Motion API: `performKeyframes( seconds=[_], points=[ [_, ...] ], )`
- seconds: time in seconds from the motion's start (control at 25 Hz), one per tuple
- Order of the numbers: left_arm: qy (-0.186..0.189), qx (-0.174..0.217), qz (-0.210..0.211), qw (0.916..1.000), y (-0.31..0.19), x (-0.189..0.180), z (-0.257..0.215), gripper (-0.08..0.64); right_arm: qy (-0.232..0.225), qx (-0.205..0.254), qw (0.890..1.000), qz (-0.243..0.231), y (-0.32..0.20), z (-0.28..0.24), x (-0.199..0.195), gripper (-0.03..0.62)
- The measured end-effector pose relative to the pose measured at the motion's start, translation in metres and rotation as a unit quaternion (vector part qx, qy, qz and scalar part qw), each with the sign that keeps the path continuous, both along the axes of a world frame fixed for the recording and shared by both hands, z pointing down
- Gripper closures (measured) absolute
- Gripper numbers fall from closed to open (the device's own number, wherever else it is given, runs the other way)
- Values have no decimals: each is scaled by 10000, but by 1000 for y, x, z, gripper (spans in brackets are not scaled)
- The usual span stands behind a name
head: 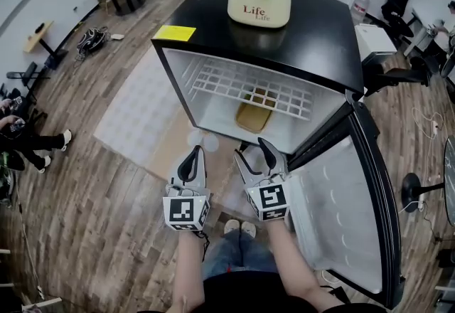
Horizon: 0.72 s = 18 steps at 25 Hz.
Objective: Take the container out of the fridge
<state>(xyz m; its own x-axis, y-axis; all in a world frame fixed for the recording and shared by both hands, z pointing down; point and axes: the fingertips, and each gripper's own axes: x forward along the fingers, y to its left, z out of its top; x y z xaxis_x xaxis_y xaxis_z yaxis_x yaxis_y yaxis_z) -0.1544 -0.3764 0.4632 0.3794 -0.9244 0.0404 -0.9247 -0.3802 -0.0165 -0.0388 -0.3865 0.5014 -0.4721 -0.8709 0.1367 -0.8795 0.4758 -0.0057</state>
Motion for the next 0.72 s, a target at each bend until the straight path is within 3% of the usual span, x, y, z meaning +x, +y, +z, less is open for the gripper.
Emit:
performKeyframes(
  seconds=[0.2, 0.36, 0.6, 0.72],
  points=[
    [81, 1, 93, 9999, -18, -1, 0, 555, 718, -287, 9970, -9, -18, 17, -3, 328],
    [135, -44, 62, 9999, -29, -6, 5, 555, 1476, -515, 9876, -124, -32, 35, -5, 330],
    [149, -128, -3, 9998, -39, -17, 13, 555, 2625, -817, 9608, -361, -53, 66, -12, 330],
    [169, -193, -47, 9997, -43, -23, 16, 555, 3300, -822, 9388, -548, -64, 79, -16, 330]
  ],
)
